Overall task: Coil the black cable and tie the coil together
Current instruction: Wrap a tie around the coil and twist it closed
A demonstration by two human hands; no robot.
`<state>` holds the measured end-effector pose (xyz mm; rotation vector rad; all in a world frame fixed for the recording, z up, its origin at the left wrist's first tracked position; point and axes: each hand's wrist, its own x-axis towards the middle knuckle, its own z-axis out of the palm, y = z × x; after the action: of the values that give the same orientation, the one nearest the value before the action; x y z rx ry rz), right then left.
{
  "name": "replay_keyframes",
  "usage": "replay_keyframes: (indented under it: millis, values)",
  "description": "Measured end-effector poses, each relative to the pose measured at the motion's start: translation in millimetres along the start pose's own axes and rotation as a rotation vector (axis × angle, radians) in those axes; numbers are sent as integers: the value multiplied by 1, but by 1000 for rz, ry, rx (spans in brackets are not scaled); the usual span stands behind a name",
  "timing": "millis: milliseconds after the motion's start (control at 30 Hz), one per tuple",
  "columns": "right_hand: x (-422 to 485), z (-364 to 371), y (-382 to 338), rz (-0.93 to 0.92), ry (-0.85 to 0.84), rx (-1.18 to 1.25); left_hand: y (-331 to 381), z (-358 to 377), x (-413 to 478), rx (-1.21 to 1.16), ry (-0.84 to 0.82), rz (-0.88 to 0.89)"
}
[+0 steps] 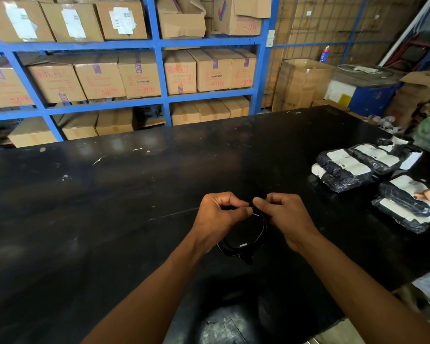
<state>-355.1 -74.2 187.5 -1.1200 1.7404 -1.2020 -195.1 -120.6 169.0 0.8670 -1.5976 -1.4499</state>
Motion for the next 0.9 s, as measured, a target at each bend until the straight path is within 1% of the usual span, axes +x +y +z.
replay_keyframes:
  millis: [133,233,300,433,500,700,800,900]
  values:
    - [2,8,-2,19,88,-52,2,1,1,21,21,-2]
    - [5,14,-6,71,101,-67,4,3,2,12,58,-13]
    - [8,15,-8,124,62,-27,4,3,2,-16,90,-42]
    - [10,5,-13,213,-93,67,4,-3,2,-102,177,-138]
    - [9,2,-15,222,-163,41,4,-7,2,-142,221,-177]
    - [10,-2,-13,223,-290,28,7,-11,5,-252,317,-237]
    - [14,-1,-12,165,-288,-9,6,-10,8,-304,329,-265]
    - [22,-1,-14,106,-240,-71,3,-8,13,-324,268,-343]
